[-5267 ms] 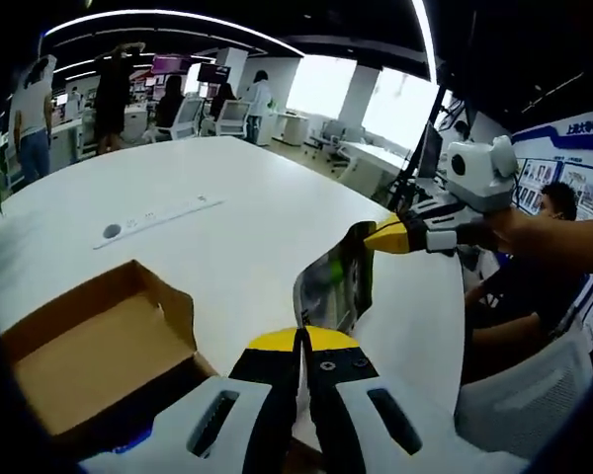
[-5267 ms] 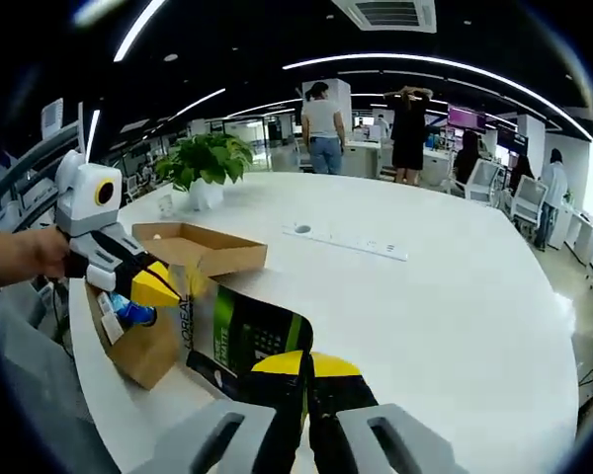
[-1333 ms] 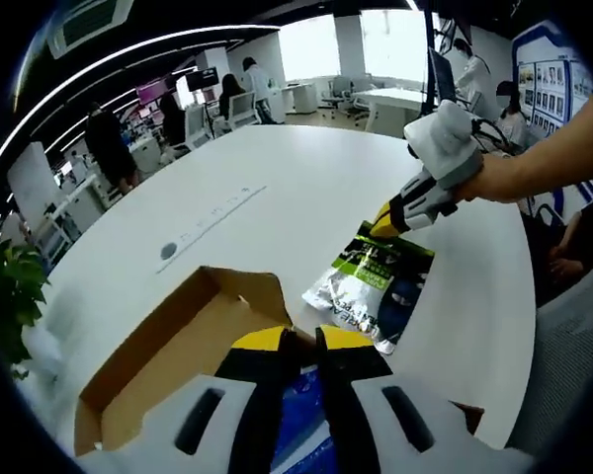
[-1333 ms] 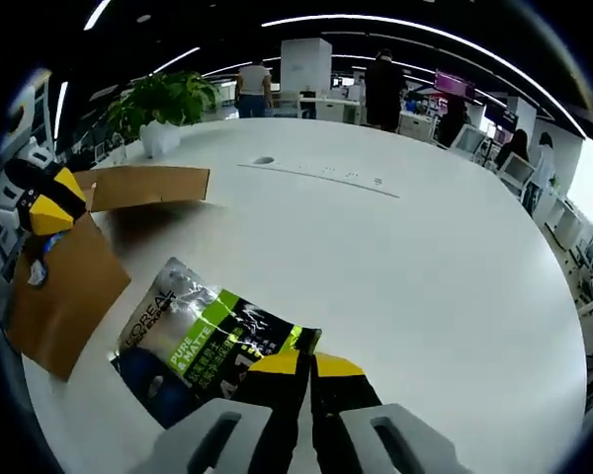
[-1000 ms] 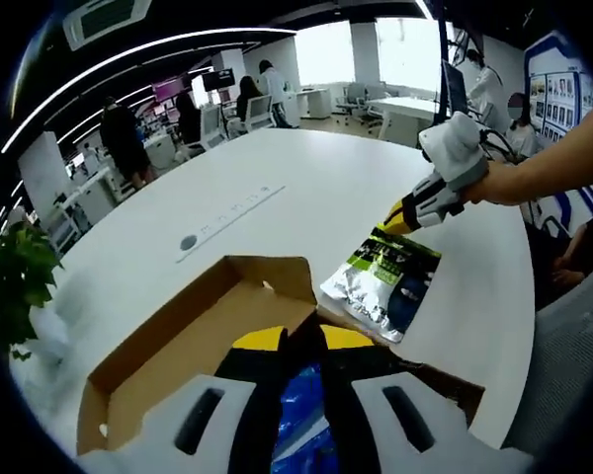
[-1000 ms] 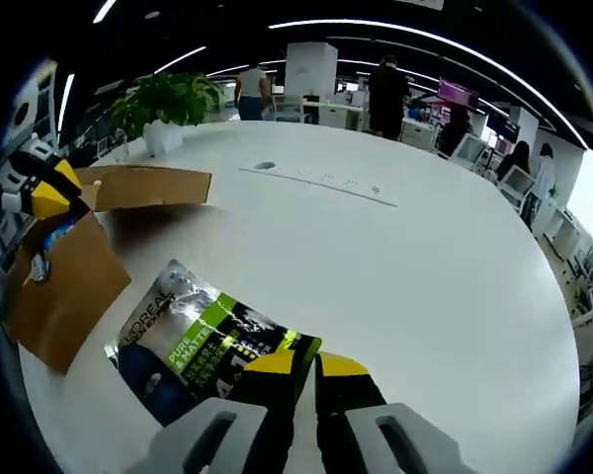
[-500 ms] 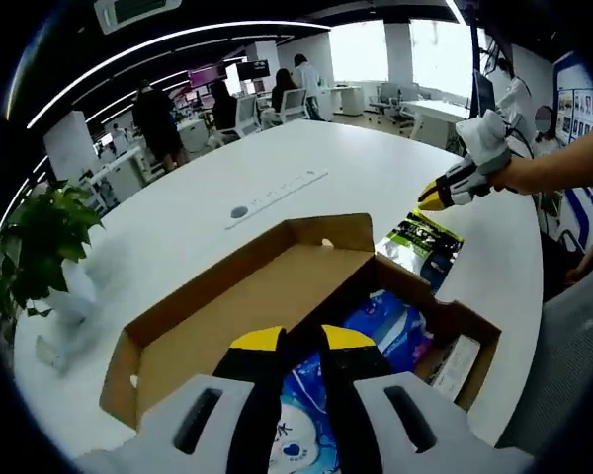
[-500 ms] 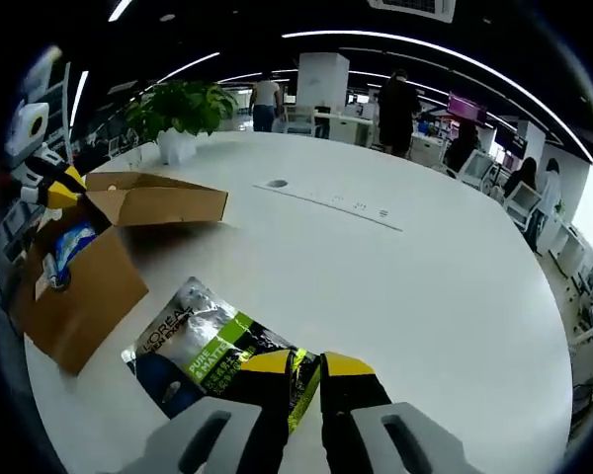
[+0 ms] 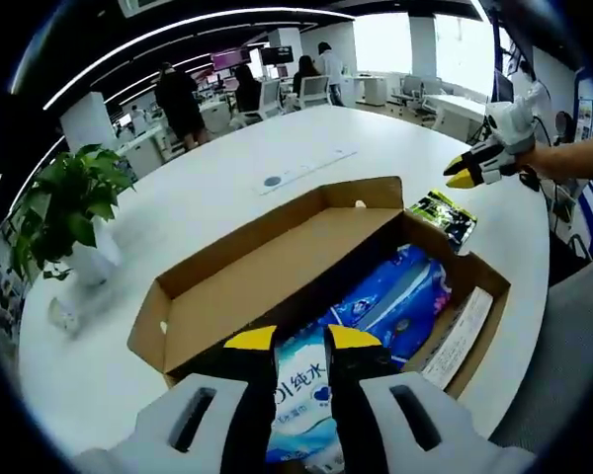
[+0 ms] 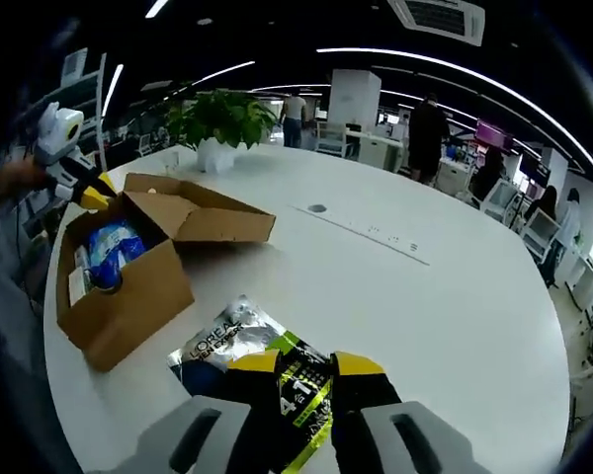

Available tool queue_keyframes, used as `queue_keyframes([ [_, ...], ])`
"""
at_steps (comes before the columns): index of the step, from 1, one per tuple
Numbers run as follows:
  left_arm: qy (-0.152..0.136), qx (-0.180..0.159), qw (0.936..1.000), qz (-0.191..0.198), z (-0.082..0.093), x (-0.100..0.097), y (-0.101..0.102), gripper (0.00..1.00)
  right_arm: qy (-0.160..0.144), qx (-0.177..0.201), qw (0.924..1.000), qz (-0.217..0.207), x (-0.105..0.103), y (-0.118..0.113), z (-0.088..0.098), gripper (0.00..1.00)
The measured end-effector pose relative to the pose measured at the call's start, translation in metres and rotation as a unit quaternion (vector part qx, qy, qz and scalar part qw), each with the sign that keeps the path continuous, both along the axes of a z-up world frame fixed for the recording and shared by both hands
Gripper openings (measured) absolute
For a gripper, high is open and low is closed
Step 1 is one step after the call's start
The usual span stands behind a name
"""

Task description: Operate the shoe box by opening the lid, removing the specified soft item, and placing it in the target area until the item is outside and the box remains undamaged.

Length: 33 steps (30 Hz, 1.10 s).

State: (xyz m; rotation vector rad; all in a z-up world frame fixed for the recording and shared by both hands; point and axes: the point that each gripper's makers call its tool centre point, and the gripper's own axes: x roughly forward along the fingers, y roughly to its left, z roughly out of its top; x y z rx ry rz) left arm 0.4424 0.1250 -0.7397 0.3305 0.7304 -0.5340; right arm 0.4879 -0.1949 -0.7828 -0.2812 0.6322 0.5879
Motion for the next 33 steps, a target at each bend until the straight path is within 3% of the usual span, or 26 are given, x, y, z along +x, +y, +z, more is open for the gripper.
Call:
queue_keyframes([
  [18,0.009,-0.007,0.9975,0.070,0.002,-0.027,0.052,0.26,-0.006,0.073,0.9948,0.071,-0.035,0.067,0.038,0.31],
  [33,0.011,0.000,0.9919,0.126,-0.003,-0.049,0.096,0.29,0.014,0.097,0.9884,0.115,-0.051,0.110,0.047,0.33],
])
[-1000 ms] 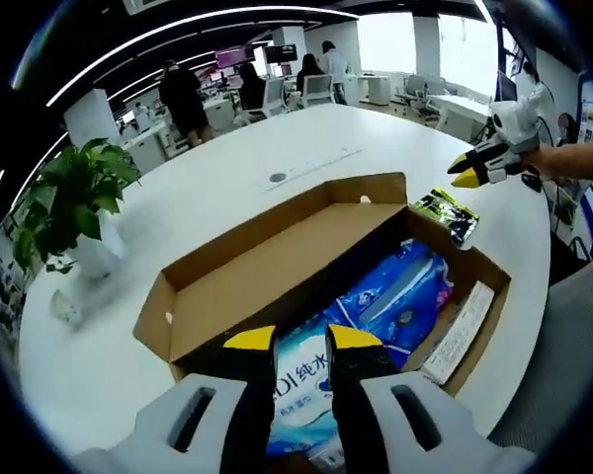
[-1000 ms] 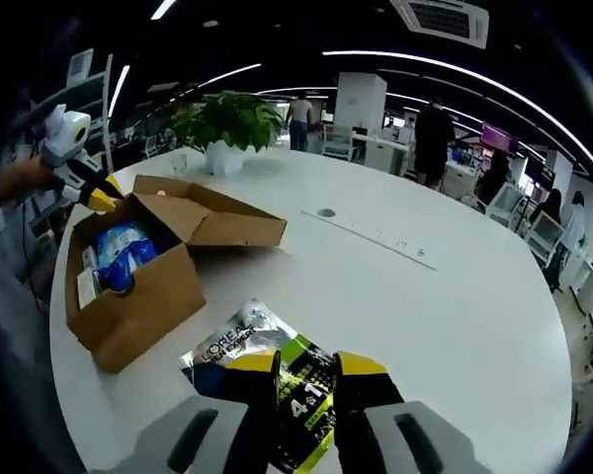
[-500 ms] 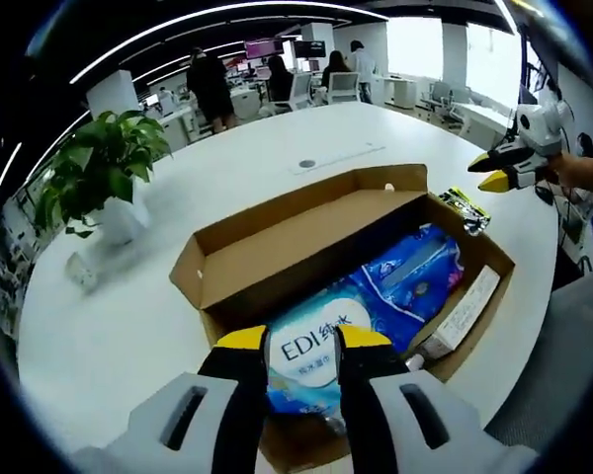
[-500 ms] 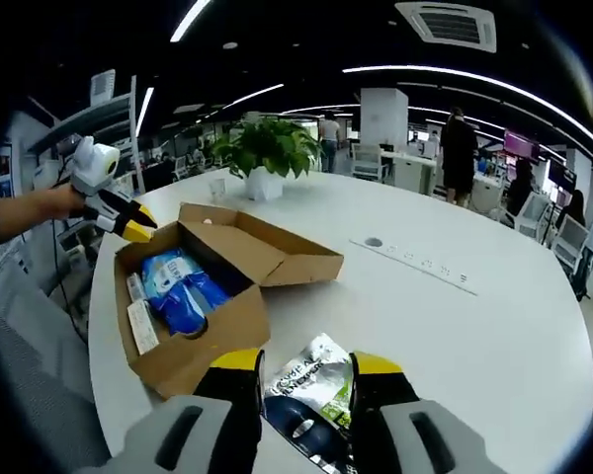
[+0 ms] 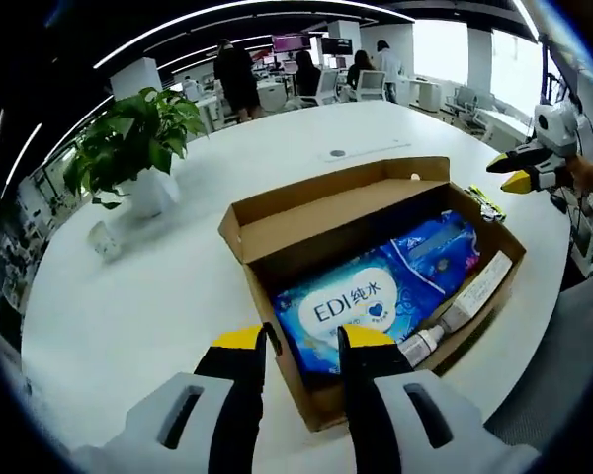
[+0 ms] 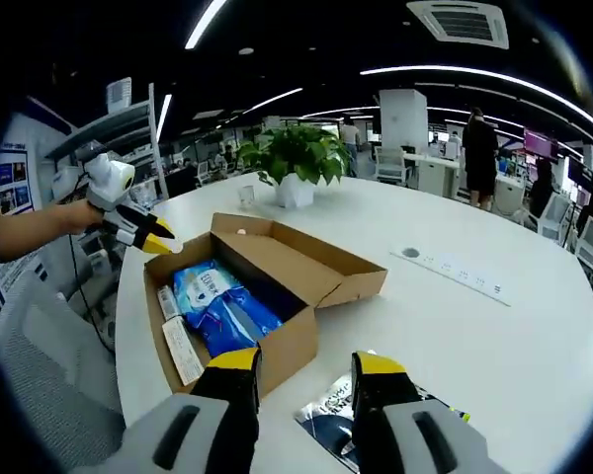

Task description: Operate the shoe box by opening the lid, removing the specified soft item, and placing it in the target area until the item is outside and the box remains undamaged.

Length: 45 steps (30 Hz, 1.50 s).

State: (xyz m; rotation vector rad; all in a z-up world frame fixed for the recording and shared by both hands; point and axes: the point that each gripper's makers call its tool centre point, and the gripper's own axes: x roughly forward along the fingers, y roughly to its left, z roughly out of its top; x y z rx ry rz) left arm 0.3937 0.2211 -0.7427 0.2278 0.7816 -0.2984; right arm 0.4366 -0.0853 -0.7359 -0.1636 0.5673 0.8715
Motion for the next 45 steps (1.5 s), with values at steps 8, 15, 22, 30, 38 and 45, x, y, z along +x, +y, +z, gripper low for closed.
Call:
queue_keyframes([
  [8,0.013,0.006,0.9997,0.021,-0.012,-0.011,0.013,0.28,0.000,-0.002,0.9996,0.029,-0.009,0.027,0.002,0.33],
  [15,0.022,-0.001,0.9990,0.039,-0.021,-0.018,0.020,0.24,0.009,0.000,0.9989,0.046,-0.015,0.048,0.000,0.33],
  [22,0.033,-0.020,0.9974,0.060,-0.026,-0.024,0.021,0.13,0.018,0.001,0.9975,0.069,-0.024,0.070,-0.004,0.32],
  [30,0.035,-0.048,0.9955,0.074,-0.029,-0.026,0.015,0.05,0.025,-0.002,0.9957,0.089,-0.030,0.091,-0.011,0.26],
  [38,0.032,-0.048,0.9948,0.084,-0.029,-0.025,0.017,0.05,0.039,-0.005,0.9943,0.099,-0.033,0.110,-0.020,0.25],
  [45,0.032,-0.047,0.9944,0.090,-0.030,-0.025,0.017,0.04,0.058,-0.014,0.9922,0.109,-0.038,0.128,-0.032,0.25],
])
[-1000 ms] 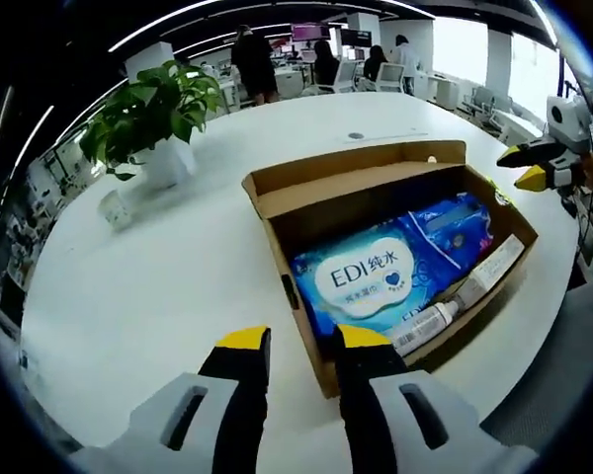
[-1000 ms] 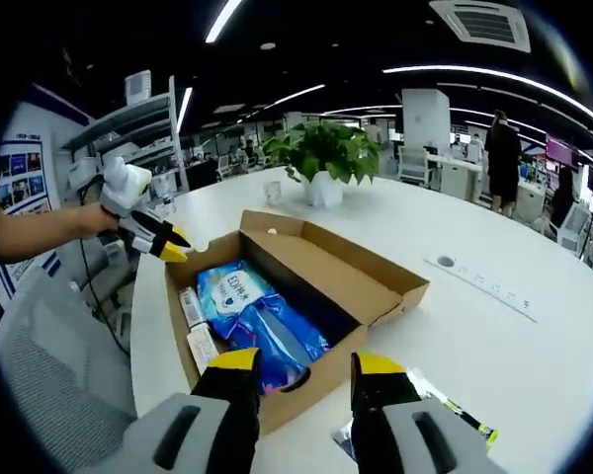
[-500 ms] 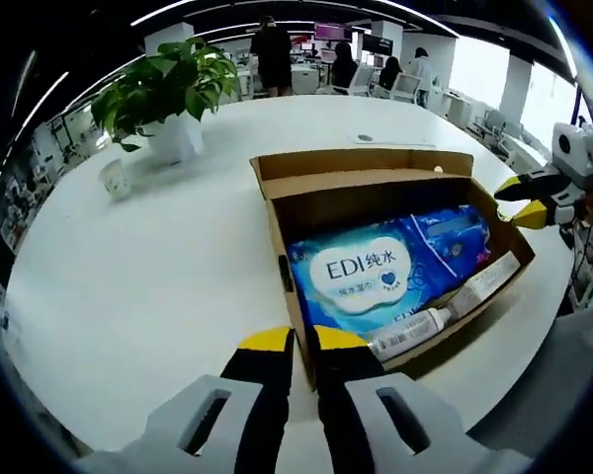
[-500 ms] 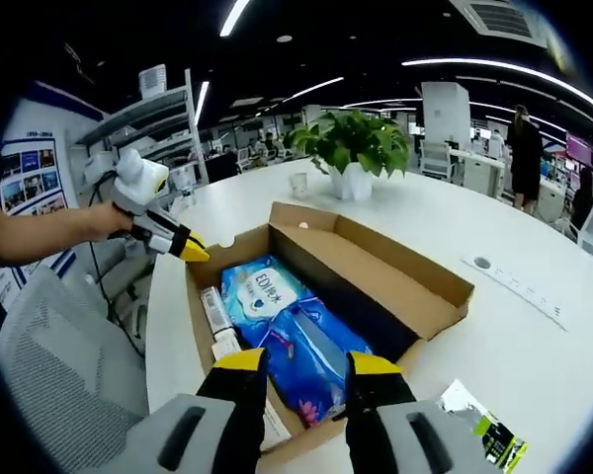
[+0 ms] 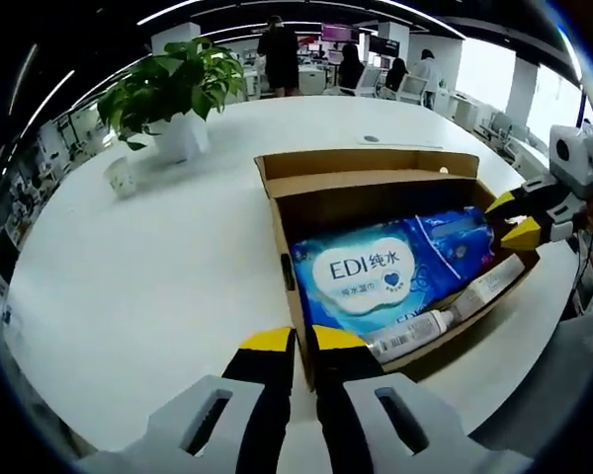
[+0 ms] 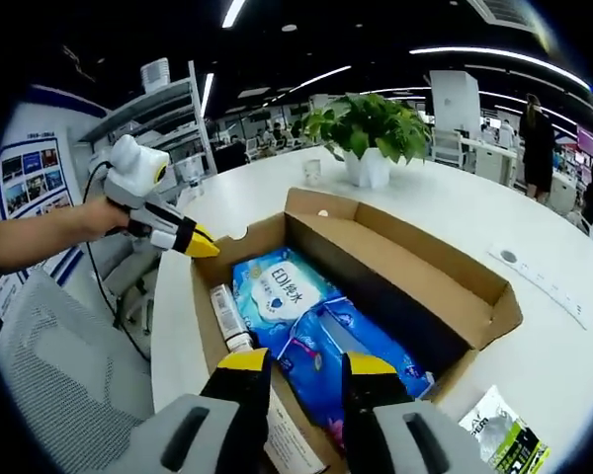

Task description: Operate the shoe box by opening the lid, removing the specified soft item, and placing it in the target area until the item is outside and the box remains undamaged.

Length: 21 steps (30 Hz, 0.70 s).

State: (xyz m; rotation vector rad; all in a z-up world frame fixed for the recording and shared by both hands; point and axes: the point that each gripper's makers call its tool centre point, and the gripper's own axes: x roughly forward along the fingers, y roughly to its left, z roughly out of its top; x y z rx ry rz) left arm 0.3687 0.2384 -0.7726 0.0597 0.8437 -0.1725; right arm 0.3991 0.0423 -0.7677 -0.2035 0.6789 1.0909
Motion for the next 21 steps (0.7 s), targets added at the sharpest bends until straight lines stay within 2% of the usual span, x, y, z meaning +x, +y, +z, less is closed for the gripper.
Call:
queue_keyframes([
  [6,0.001,-0.003,1.0000,0.006,-0.001,0.000,0.000,0.04,0.022,-0.007,0.9997,-0.001,0.000,0.014,-0.009,0.22],
  [14,-0.003,0.010,0.9999,0.008,-0.001,0.000,0.000,0.04,0.035,-0.015,0.9993,0.007,-0.001,0.035,-0.015,0.19],
  [21,-0.007,0.004,0.9999,0.015,-0.001,0.000,0.000,0.04,0.051,-0.026,0.9983,0.013,-0.003,0.046,-0.026,0.17],
])
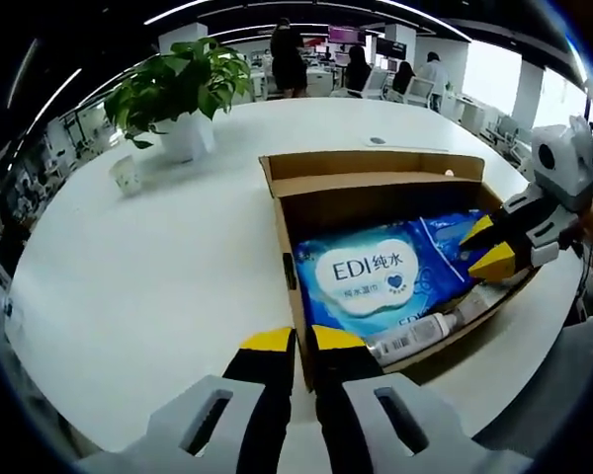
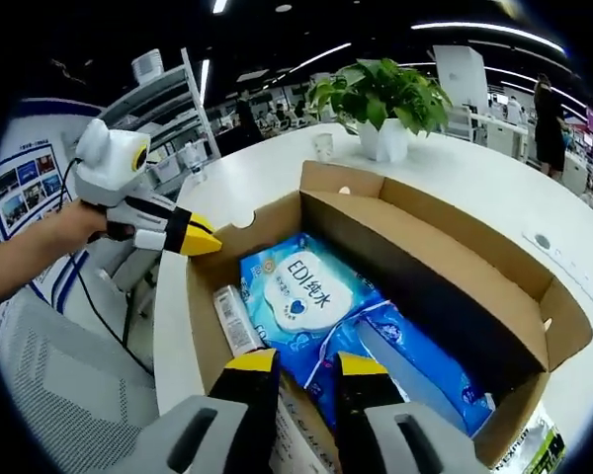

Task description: Operate the shoe box by opening the lid, removing the specified soft item, and placing it in the target area until the item is outside and the box remains undamaged.

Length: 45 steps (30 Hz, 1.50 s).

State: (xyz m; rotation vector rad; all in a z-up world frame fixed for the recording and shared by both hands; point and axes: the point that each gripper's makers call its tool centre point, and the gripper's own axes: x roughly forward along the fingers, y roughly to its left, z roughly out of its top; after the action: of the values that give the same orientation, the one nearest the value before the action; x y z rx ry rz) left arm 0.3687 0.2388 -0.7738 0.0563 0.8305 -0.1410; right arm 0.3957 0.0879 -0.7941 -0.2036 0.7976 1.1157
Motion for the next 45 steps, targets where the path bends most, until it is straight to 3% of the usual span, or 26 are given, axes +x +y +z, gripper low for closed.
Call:
queue_keyframes([
  [7,-0.002,-0.003,1.0000,0.004,0.000,0.000,0.001,0.04,0.013,-0.014,0.9998,-0.003,0.003,0.003,-0.010,0.17],
  [19,-0.002,-0.004,1.0000,0.008,-0.001,0.001,0.001,0.04,0.019,-0.003,0.9998,0.000,0.000,0.005,-0.002,0.12],
  [23,-0.002,-0.004,1.0000,0.008,-0.002,0.001,0.001,0.04,0.016,-0.011,0.9998,0.001,0.002,0.007,-0.007,0.14],
  [33,-0.001,-0.005,0.9999,0.012,-0.002,0.000,0.001,0.03,0.040,-0.010,0.9991,-0.006,0.003,0.017,-0.017,0.13],
  [37,-0.001,-0.005,0.9999,0.014,-0.002,0.000,0.001,0.03,0.038,-0.020,0.9990,-0.011,0.007,0.020,-0.021,0.09],
  [40,0.000,-0.004,0.9999,0.014,-0.002,0.000,0.001,0.03,0.023,-0.038,0.9989,-0.015,0.013,0.017,-0.025,0.00],
  [45,0.000,-0.001,0.9999,0.013,-0.002,0.000,0.000,0.03,0.017,-0.038,0.9990,-0.016,0.013,0.018,-0.022,0.00],
])
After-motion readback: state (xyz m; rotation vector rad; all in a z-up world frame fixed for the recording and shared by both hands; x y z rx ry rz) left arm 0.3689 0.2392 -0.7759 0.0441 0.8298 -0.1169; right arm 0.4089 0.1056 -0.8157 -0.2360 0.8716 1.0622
